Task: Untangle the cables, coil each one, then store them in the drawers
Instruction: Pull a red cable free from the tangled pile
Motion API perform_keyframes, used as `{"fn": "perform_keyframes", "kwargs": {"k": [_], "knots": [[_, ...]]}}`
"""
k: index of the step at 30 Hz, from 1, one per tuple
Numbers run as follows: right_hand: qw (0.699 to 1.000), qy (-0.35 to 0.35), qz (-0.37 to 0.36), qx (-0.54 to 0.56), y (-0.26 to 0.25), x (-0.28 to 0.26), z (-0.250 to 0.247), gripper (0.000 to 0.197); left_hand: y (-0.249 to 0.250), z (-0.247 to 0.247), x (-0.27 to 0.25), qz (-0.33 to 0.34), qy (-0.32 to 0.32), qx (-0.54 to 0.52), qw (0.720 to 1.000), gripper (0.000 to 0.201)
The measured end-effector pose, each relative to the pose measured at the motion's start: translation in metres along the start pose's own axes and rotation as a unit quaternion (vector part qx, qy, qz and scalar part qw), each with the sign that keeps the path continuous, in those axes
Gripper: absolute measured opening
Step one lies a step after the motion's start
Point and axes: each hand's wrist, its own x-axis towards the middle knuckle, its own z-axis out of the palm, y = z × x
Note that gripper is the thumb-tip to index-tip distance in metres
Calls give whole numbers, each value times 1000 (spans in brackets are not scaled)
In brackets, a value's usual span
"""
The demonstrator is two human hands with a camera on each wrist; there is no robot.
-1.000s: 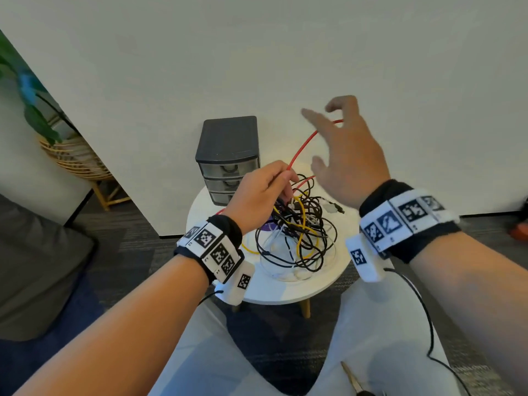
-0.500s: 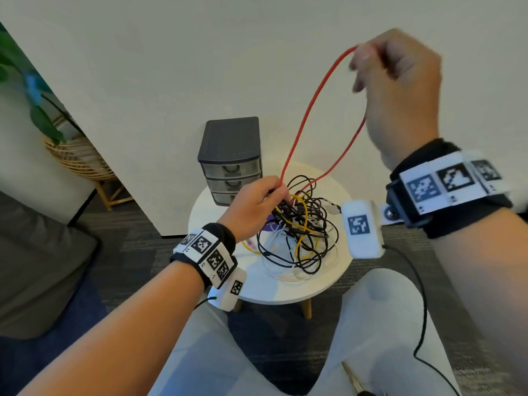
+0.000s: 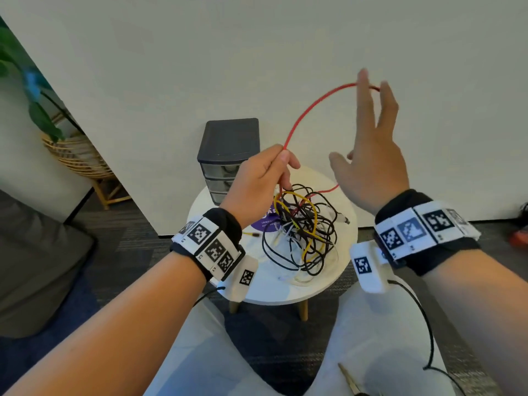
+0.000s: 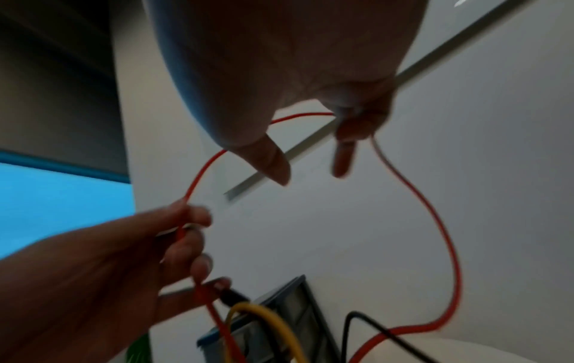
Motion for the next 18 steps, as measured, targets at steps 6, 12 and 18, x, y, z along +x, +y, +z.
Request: {"fn": "perform_keyframes", "kwargs": {"k": [6, 12, 18], "knots": [[977, -105, -172, -74, -18, 14, 6, 32, 2, 0, -1, 6, -43, 40, 998, 33], [994, -31, -109, 3, -28, 38, -11, 46, -17, 1, -6, -26, -105, 115, 987, 19], [976, 65, -8, 207, -40, 49, -51, 46, -44, 0, -16, -65, -124, 117, 983, 21]]}}
